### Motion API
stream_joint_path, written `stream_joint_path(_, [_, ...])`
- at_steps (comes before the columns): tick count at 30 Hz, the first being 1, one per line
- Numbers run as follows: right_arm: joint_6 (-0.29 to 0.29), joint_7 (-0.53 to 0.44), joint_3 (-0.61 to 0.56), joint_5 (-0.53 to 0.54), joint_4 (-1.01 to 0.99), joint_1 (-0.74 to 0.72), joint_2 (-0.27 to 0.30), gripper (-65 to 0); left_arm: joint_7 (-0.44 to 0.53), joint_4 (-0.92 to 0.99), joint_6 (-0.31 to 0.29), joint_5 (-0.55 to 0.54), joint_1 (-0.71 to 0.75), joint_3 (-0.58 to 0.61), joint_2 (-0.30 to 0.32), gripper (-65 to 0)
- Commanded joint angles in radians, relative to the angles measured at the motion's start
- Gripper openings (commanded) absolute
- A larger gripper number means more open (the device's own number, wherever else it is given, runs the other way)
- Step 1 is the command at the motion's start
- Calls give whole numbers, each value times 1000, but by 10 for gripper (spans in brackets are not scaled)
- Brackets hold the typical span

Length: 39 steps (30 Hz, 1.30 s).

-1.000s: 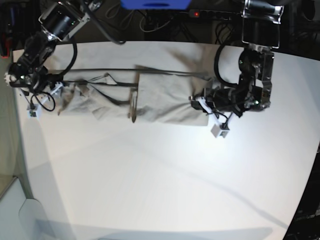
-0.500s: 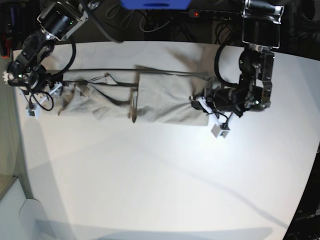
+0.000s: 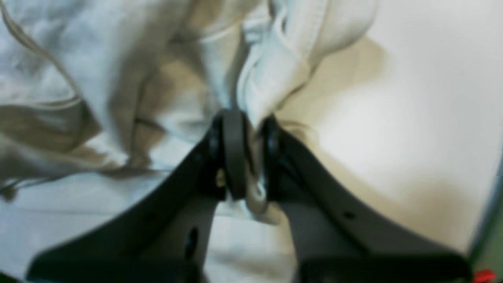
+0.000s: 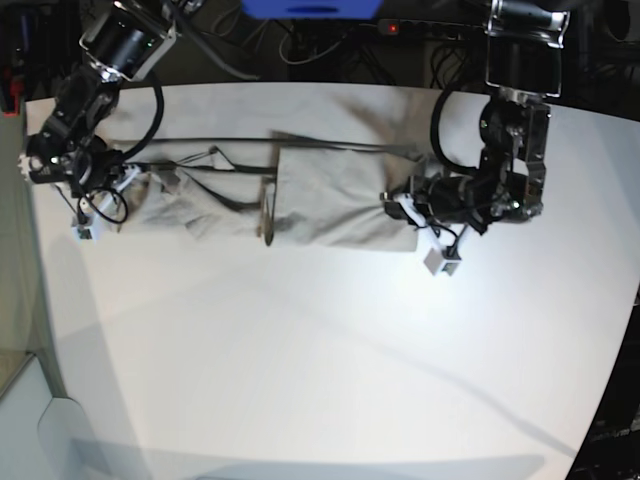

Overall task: Layout the t-shirt on the table in an organized manner, then fold the t-shirt properly
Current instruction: 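Lift the shirt end with the right gripper toward the left gripper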

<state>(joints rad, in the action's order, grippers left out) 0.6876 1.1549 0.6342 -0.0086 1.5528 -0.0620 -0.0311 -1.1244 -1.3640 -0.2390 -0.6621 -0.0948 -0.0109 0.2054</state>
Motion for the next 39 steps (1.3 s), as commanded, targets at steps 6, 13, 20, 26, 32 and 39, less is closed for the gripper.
stream_joint_path(6, [11, 147, -104, 169, 159, 55, 38, -650, -3, -21, 7, 9, -13, -4, 12, -645])
stream_joint_path(13, [11, 184, -130, 238, 312, 44, 44, -650, -3, -22, 7, 9, -26, -5, 12, -645])
stream_joint_path(20, [11, 188, -132, 309, 360, 49, 59, -650, -10, -70, 7, 8, -26, -64, 7, -645])
stream_joint_path(26, [11, 188, -155, 427, 364, 50, 75, -650, -12, -183, 7, -25, -20, -134, 12, -645])
stream_joint_path(32, [11, 188, -193, 447, 364, 44, 79, -650, -59, -191, 16, -146, 4, -219, 85, -645])
stream_joint_path(39, [11, 188, -193, 447, 364, 43, 75, -650, -92, -190, 17, -87, 117, -392, 118, -645])
